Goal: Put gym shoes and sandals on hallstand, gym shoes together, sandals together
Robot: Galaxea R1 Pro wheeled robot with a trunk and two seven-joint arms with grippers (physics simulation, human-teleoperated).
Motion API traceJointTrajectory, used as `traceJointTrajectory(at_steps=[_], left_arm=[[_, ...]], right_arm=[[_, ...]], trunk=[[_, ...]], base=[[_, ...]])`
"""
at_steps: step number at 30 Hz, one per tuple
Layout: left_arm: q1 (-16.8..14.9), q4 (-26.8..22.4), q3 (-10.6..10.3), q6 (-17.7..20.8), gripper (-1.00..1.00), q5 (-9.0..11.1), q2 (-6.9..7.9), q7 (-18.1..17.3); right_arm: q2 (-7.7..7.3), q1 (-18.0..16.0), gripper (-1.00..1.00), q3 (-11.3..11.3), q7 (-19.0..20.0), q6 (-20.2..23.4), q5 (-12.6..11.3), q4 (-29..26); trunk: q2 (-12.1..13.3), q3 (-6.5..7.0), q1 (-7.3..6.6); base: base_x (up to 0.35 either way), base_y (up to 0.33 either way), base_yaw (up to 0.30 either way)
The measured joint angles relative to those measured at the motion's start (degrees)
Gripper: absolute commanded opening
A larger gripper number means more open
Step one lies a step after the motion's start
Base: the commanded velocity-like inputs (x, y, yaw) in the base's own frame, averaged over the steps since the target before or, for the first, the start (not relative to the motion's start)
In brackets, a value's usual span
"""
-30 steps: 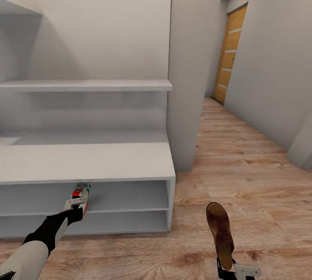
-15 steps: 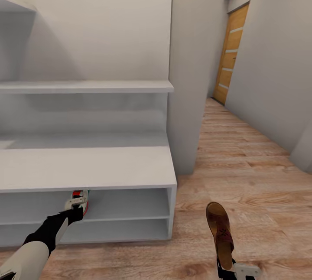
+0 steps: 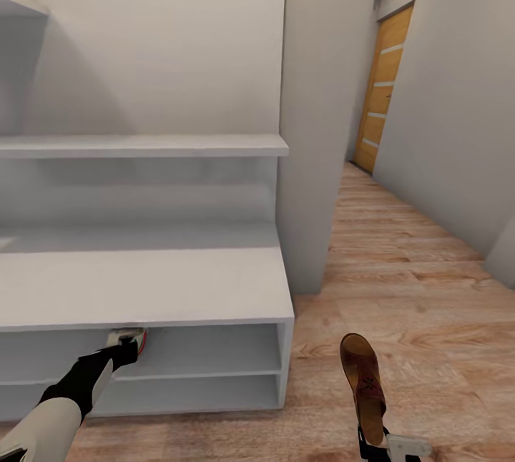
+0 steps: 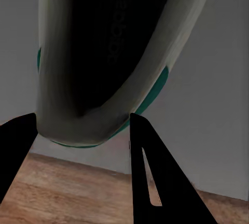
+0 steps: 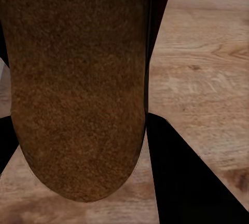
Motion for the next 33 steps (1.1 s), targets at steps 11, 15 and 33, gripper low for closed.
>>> traceJointTrajectory(at_steps=[11, 15, 33], left_arm=[[0.0, -0.1, 0.1, 0.0, -1.0, 0.0, 0.07, 0.0], [0.1, -0.1, 0.1, 0.0, 1.0, 0.0, 0.08, -0.1], [0.0, -0.1, 0.1, 0.0, 1.0, 0.0, 0.33, -0.1]], right_arm=[[0.0, 0.0, -1.0, 0.0, 0.0, 0.0, 0.0, 0.0], [0.0, 0.0, -1.0, 0.0, 0.0, 0.0, 0.0, 0.0], [-0.01, 0.0, -1.0, 0.0, 0.0, 0.0, 0.0, 0.0]], trunk=[[0.0, 0.0, 0.02], [0.0, 0.0, 0.02], [0.0, 0.0, 0.05]], base=[[0.093, 0.0, 0.0], [0.005, 0.0, 0.0], [-0.115, 0.036, 0.0]])
